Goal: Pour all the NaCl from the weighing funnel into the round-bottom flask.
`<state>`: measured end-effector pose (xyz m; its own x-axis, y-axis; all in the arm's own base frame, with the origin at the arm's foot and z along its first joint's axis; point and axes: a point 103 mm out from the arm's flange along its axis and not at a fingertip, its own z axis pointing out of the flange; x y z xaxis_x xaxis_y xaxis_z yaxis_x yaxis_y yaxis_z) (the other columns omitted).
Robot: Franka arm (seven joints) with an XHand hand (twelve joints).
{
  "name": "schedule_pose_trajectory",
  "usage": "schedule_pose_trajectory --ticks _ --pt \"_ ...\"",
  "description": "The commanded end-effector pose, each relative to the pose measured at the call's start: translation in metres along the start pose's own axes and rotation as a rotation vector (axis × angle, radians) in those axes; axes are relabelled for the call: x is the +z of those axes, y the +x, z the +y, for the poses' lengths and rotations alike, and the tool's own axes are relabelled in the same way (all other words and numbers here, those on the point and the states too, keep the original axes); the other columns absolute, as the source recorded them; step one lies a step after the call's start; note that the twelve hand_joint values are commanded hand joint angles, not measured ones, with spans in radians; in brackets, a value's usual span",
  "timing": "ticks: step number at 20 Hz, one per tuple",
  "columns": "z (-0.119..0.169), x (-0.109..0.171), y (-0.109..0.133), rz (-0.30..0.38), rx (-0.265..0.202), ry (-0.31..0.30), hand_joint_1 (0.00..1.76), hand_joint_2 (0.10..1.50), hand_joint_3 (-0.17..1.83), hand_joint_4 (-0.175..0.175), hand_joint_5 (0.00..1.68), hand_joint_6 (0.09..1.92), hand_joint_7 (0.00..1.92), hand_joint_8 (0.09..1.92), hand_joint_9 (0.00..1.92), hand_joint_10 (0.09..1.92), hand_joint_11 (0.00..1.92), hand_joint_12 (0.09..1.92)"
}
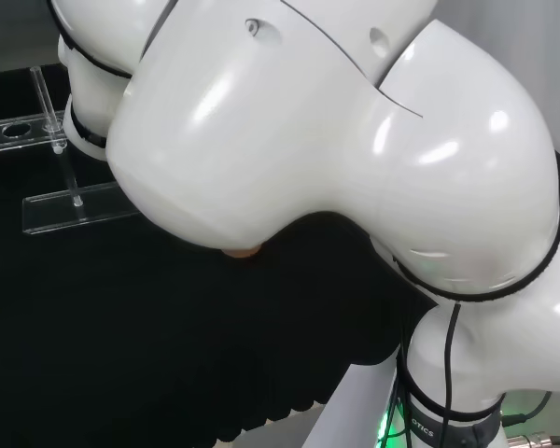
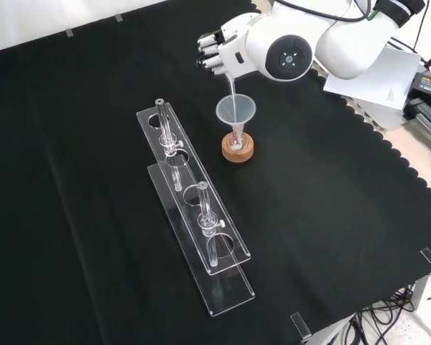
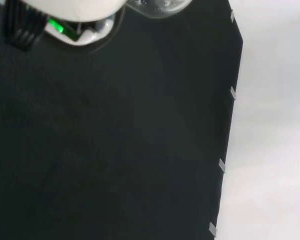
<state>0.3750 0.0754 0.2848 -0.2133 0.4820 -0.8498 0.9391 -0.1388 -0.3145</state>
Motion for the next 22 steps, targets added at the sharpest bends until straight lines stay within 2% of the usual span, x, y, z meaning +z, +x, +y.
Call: schedule_pose_trajectory --ticks 1,22 --pt "-0.003 -0.004 0.000 -0.037 0.006 -0.011 1.10 0.65 0.76 0.175 1.18 0.89 0.57 0.65 0.85 0.38 0.76 1.08" --pt "-0.014 -0.022 0.006 -0.227 0.059 -0.032 1.10 0.65 0.75 0.175 1.17 0.89 0.56 0.65 0.83 0.38 0.75 1.08"
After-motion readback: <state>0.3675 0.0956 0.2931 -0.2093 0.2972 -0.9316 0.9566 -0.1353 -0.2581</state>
